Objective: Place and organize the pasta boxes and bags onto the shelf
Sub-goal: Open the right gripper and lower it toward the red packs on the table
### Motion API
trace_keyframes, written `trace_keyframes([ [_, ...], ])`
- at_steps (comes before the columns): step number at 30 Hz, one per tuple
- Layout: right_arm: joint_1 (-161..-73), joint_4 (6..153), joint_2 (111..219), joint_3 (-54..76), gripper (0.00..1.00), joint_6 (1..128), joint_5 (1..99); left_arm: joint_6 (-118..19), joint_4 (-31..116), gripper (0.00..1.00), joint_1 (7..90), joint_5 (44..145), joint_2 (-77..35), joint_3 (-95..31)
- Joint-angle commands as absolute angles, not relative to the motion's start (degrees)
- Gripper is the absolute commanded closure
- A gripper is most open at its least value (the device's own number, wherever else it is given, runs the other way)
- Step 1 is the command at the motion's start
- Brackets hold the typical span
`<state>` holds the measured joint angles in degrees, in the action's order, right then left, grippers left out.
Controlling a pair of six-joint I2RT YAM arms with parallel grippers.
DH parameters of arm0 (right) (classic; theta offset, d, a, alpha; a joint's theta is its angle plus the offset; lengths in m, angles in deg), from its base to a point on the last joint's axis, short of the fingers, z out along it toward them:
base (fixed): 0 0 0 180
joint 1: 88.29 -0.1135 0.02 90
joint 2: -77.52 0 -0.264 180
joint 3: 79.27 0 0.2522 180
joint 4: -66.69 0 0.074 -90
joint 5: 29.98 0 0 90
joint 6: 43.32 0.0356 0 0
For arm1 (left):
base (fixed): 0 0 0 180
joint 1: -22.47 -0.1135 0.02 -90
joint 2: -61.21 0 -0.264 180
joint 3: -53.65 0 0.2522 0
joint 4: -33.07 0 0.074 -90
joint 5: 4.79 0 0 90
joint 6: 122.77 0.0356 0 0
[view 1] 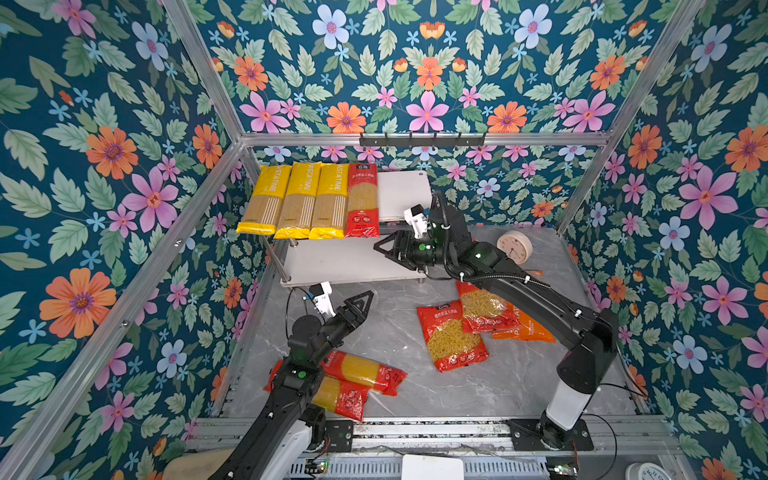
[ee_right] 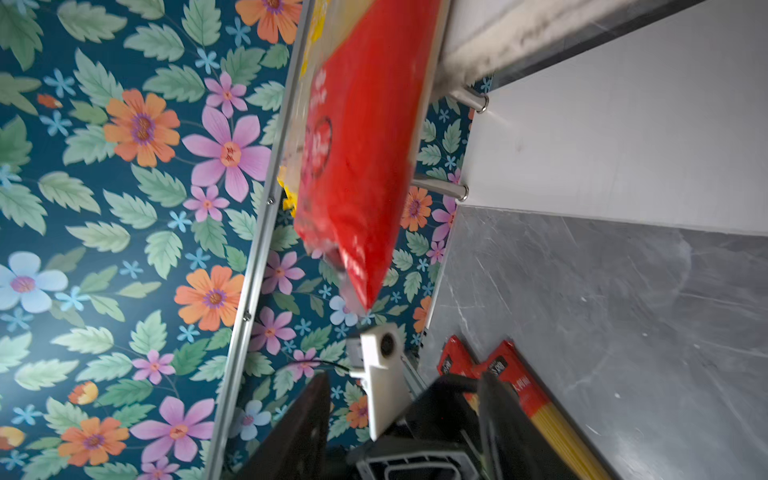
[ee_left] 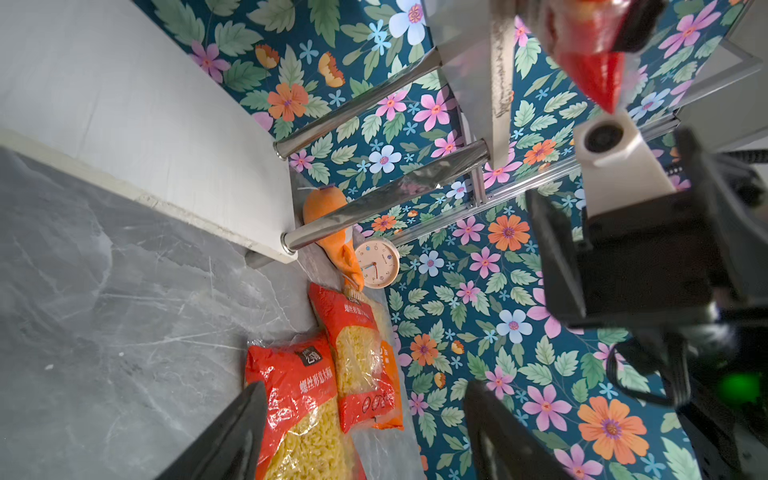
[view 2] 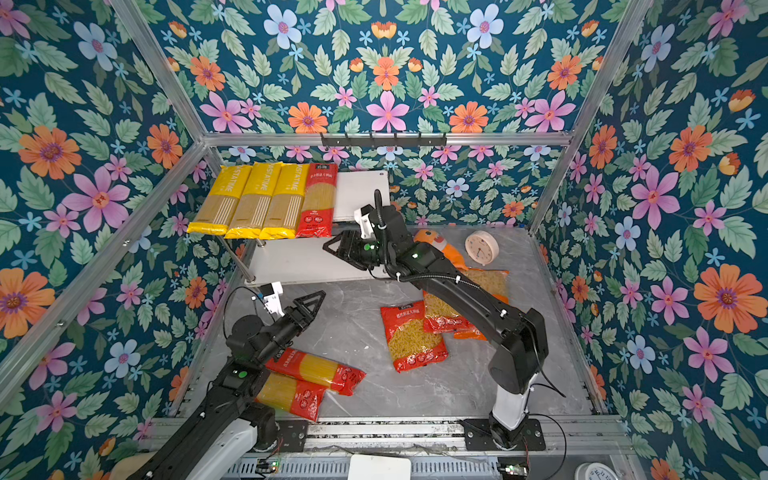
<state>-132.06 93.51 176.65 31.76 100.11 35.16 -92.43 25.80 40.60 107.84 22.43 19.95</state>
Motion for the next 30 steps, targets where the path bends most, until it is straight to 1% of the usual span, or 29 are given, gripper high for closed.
trace_keyframes([
  [1, -132.1, 91.8, 172.0, 22.6, 0.42, 95.8, 37.8, -85.9, 32.9, 0.22, 40.1, 106.8, 21.6, 17.0],
  [5, -132.6, 90.4, 165.9, 11.9, 0.43, 93.1, 39.1, -85.4, 34.1, 0.23, 39.8, 106.8, 19.8, 16.2],
  [8, -133.3, 89.0, 163.1, 3.8, 0.43, 91.5, 39.5, -83.0, 40.0, 0.23, 39.6, 104.2, 20.4, 14.3],
  [12, -135.3, 91.3, 163.3, -2.2, 0.43, 89.5, 38.9, -79.4, 48.5, 0.24, 39.3, 100.8, 20.8, 12.5],
  [15, -136.9, 91.3, 165.4, -4.8, 0.43, 89.5, 37.6, -80.1, 50.9, 0.24, 39.2, 99.4, 20.7, 13.8],
  [20, -140.4, 88.9, 170.6, -5.5, 0.43, 90.7, 33.9, -83.1, 50.0, 0.25, 39.2, 100.5, 22.4, 17.1],
  [26, -143.1, 90.2, 179.5, -2.8, 0.43, 88.8, 27.9, -84.5, 52.8, 0.25, 39.2, 98.7, 25.8, 20.3],
  [30, -144.1, 93.1, 183.4, 0.3, 0.43, 86.5, 25.7, -84.9, 53.1, 0.26, 39.3, 98.4, 26.7, 21.2],
])
